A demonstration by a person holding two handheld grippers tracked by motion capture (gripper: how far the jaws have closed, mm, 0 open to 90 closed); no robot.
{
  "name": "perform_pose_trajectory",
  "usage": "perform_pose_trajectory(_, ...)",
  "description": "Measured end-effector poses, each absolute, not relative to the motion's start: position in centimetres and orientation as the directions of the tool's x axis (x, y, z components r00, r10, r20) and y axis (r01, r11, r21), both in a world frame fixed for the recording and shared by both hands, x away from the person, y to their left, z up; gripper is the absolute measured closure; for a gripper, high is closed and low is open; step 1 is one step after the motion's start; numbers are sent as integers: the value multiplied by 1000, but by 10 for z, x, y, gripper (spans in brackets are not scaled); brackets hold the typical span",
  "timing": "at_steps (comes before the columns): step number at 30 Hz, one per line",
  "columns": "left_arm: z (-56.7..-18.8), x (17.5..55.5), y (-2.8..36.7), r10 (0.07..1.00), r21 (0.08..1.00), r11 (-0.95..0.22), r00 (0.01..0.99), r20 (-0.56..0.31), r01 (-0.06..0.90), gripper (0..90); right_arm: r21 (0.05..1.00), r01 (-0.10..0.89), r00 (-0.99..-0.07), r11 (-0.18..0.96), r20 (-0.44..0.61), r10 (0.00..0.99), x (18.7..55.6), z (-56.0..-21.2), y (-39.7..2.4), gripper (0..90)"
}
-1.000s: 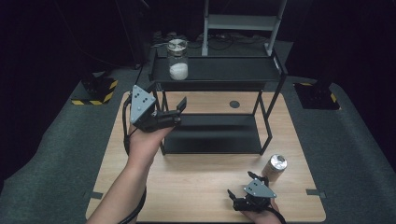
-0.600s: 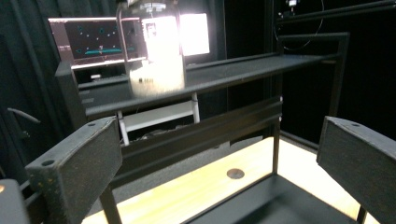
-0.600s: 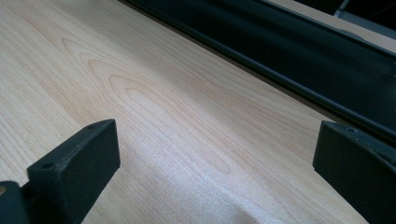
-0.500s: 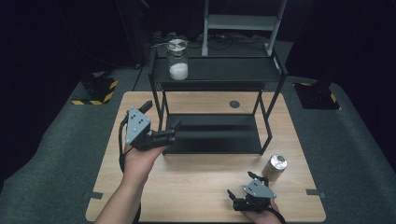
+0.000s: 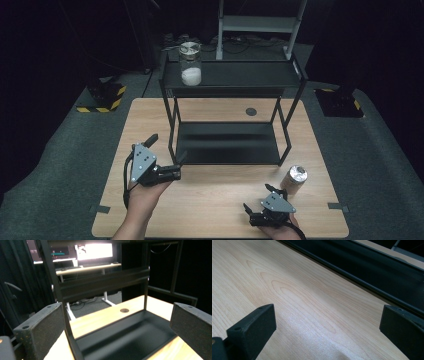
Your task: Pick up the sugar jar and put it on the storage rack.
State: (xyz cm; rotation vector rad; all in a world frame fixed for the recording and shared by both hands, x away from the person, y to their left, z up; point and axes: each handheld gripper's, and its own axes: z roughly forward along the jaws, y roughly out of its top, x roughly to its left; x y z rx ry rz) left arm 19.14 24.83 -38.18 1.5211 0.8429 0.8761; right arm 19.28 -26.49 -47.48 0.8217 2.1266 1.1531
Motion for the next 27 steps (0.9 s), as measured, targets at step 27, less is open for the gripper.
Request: perform_pose_trajectory(27,-458,175,256,865,958,-191,498,61,215,4,867,240,-641,436,-196,742,192,-475,-264,0)
